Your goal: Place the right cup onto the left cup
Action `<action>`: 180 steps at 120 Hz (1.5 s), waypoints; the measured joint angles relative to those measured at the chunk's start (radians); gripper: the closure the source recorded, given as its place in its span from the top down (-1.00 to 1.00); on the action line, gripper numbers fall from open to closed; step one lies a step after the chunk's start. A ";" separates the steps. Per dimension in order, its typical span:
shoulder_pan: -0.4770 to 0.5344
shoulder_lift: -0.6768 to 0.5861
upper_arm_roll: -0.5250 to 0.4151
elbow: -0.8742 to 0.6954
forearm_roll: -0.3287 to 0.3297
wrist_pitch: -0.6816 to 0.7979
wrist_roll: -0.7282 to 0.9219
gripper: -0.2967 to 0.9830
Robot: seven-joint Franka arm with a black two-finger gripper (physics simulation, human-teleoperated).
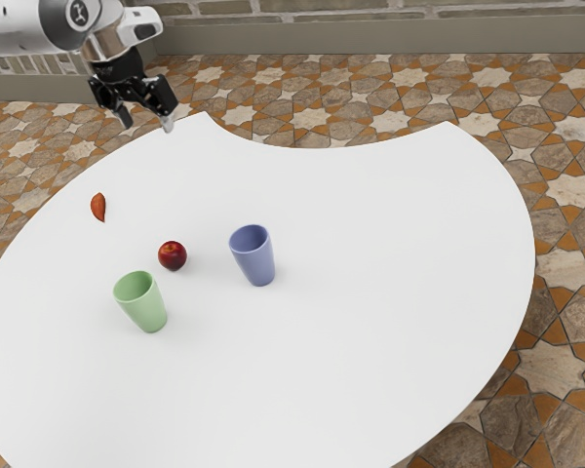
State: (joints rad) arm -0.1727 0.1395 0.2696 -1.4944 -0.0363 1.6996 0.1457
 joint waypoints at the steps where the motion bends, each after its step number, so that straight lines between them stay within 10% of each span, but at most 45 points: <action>1: 0.000 0.000 0.000 -0.001 0.000 0.001 0.001 0.51; 53: -0.011 0.289 -0.057 0.061 -0.020 0.157 -0.056 0.51; 99: -0.100 0.089 -0.111 -0.336 -0.095 0.335 -0.263 0.51; 180: -0.114 0.162 -0.144 -0.333 -0.089 0.436 -0.507 0.47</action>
State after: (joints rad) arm -0.2865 0.3013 0.1255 -1.8276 -0.1257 2.1355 -0.3615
